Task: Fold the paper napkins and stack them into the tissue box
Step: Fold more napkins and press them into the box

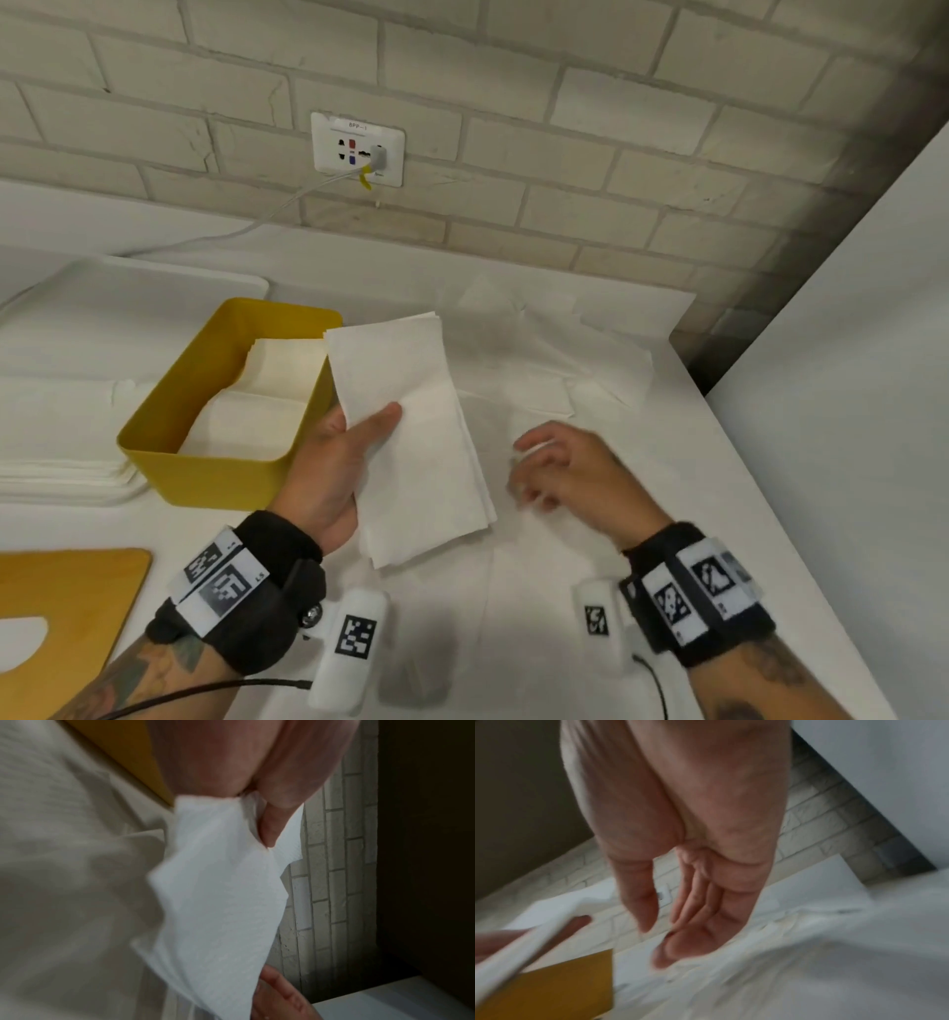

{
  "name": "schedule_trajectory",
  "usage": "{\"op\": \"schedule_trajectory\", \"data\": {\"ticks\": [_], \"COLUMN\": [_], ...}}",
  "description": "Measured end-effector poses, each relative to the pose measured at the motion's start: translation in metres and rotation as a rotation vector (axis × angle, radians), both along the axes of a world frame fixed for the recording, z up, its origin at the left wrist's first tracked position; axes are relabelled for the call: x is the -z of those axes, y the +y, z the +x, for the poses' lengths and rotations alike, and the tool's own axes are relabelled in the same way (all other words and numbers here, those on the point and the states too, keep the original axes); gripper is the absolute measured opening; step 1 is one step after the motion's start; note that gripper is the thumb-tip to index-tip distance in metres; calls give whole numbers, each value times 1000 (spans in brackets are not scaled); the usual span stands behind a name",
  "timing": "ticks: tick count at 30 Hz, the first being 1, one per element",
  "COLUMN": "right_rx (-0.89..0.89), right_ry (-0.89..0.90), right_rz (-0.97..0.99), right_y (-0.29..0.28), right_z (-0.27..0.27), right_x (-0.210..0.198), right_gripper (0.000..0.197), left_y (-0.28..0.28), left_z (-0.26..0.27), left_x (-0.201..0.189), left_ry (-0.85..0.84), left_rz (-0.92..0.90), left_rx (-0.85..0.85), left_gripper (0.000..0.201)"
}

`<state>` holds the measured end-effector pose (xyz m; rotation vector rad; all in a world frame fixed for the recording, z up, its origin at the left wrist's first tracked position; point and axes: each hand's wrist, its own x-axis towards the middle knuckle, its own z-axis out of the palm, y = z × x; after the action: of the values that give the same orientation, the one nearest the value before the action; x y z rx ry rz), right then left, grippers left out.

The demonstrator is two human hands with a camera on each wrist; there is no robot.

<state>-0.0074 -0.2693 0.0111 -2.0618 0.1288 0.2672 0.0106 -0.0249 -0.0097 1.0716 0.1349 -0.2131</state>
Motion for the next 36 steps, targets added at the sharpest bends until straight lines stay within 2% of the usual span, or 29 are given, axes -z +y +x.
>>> {"op": "schedule_trajectory", "data": {"ticks": [2,4,6,9,12,15,20,24,27,29,30,34,36], "right_rx": [139,184,199,181,146,154,96,59,84,170,222,415,477], "right_ry": [-121,-157,-115,-28,-26,-95,-246,-464,-605,-590,-549,-290,-191], "right_rz": [-174,-366,-501,-656,-708,-685,-706,-738,-650,-503,-374,351,439], "right_y": [-22,-39,-48,-48,-46,-45,-46,-46,-43,-41,-40,-34,-35], "right_z": [24,47,66,85,94,102,114,109,98,86,79,36,15], "right_x": [-2,3,11,20,30,37,39,22,0,-20,-30,-59,-56], "right_gripper": [18,14,17,35,47,39,30,23,18,16,15,13,13], "left_y": [0,-1,-2,-1,-1,0,1,2,3,2,2,-1,-3], "left_z": [-1,-3,-4,-6,-9,-10,-7,-5,-6,-7,-7,-9,-10], "left_x": [3,5,7,8,12,15,17,15,14,13,13,12,11], "left_ry": [14,25,35,45,61,85,110,99,87,82,79,63,53], "left_rz": [-14,-23,-27,-23,-7,4,17,15,13,10,7,10,18], "left_rx": [-6,-9,-15,-18,-18,-38,-58,-52,-49,-44,-42,-15,19], "left_gripper": [39,40,38,36,31,27,32,36,32,35,36,39,28]}}
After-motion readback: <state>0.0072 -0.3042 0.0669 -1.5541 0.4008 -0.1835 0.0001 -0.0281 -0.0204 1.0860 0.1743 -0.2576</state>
